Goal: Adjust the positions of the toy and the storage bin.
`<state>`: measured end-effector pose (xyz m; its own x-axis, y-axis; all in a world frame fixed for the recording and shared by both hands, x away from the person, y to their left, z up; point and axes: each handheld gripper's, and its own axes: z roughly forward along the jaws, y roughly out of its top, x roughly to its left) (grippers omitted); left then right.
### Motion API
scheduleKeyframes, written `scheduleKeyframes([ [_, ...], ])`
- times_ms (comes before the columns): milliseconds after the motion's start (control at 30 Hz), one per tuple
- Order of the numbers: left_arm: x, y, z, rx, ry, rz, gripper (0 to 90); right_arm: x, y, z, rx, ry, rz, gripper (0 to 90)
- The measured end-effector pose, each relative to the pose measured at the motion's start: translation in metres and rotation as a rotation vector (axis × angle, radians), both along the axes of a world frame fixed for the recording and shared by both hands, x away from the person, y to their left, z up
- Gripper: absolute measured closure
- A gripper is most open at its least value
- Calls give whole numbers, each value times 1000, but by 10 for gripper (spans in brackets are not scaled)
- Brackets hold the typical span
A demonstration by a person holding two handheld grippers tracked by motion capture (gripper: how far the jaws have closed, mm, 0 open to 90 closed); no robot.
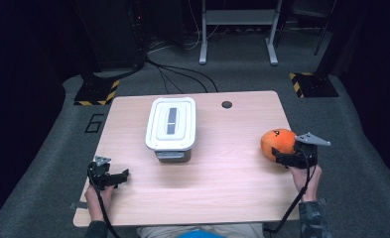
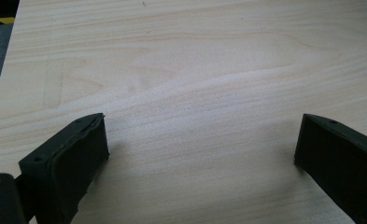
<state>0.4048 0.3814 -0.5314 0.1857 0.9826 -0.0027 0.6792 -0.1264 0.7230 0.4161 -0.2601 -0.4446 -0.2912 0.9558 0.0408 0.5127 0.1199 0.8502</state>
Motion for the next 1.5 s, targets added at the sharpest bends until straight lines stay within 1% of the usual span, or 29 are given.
scheduleKeyframes([
  [67,0,0,0,0,0,0,24,-7,6,2,9,-6,29,22],
  [167,0,0,0,-1,0,0,24,-15,12,1,11,-5,50,14],
  [200,0,0,0,-1,0,0,24,-15,12,1,11,-5,50,14],
  [233,0,0,0,-2,0,1,24,-21,17,-1,25,-5,73,9],
  [333,0,0,0,-2,0,1,24,-27,25,-4,20,-2,96,4],
  [400,0,0,0,-2,0,1,24,-29,28,-5,19,-1,107,3],
  [433,0,0,0,-2,0,1,24,-32,34,-7,18,-6,125,0],
  [533,0,0,0,-2,0,1,24,-35,43,-10,18,-3,149,0],
  [600,0,0,0,-3,0,1,24,-36,51,-15,8,7,172,0],
  [667,0,0,0,-2,0,0,24,-37,58,-20,12,18,191,0],
  [700,0,0,0,-3,0,0,24,-37,60,-23,9,21,196,0],
  [933,0,0,0,-3,0,0,24,-35,80,-49,-24,82,271,0],
  [1000,0,0,0,-3,0,-1,24,-34,82,-56,-40,97,280,0],
  [1133,0,0,0,-3,-3,0,24,-30,84,-72,-42,139,302,0],
  [1200,1,0,0,-3,1,-3,24,-29,84,-78,-66,155,305,0],
  [1267,1,0,0,-3,1,-4,23,-28,85,-81,-80,162,309,0],
  [1333,1,1,0,-2,1,-5,24,-27,86,-81,-85,156,324,0],
  [1467,1,0,0,-4,1,-1,25,-24,91,-84,-140,188,339,0],
  [1500,1,0,0,-3,2,0,25,-25,93,-84,-145,184,338,0],
])
